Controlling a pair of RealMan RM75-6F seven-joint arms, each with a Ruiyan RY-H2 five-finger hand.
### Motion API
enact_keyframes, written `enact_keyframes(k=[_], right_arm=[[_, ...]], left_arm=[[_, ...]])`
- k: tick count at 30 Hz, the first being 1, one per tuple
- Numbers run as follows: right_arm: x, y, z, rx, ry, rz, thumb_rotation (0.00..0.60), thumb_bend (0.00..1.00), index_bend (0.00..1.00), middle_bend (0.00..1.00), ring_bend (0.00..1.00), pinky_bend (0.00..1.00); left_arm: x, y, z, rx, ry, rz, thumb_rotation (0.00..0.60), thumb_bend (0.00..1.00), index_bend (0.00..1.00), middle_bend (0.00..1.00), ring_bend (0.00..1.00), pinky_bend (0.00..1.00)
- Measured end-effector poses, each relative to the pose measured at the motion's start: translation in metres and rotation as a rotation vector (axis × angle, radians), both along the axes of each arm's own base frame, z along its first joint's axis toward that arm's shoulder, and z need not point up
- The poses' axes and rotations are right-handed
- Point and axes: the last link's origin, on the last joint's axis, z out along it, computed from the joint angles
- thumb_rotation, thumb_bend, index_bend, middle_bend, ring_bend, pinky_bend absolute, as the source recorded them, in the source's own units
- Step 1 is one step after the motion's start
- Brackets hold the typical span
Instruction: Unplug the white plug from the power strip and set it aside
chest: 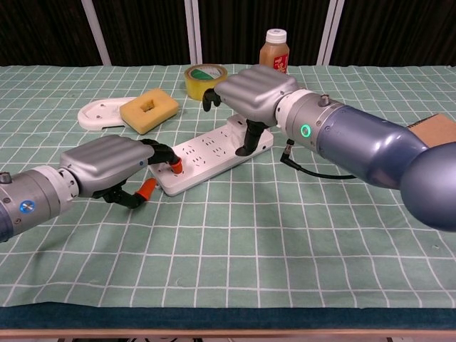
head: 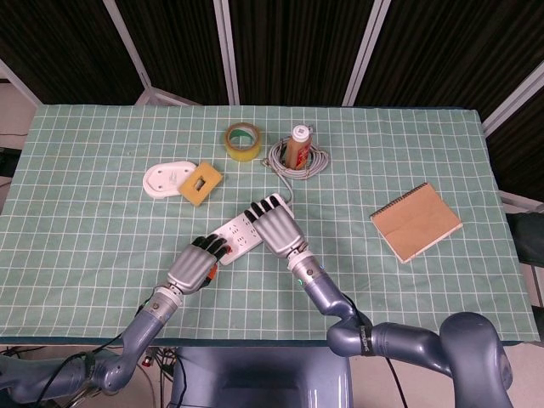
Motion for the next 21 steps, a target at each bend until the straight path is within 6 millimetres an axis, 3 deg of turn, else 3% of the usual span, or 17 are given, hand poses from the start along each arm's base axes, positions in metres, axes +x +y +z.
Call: enact_keyframes(k=[21], right_arm=[[-0.014,-0.017,-0.019,0.01,0.047,-0.06,0.6,0.29,0.26,0.26,0.25,0.26]], left_arm=[[0.001,0.002,-0.002,-0.005,0.001,0.001,0.6,0.65,0.28,0.22,0.11,0.24]])
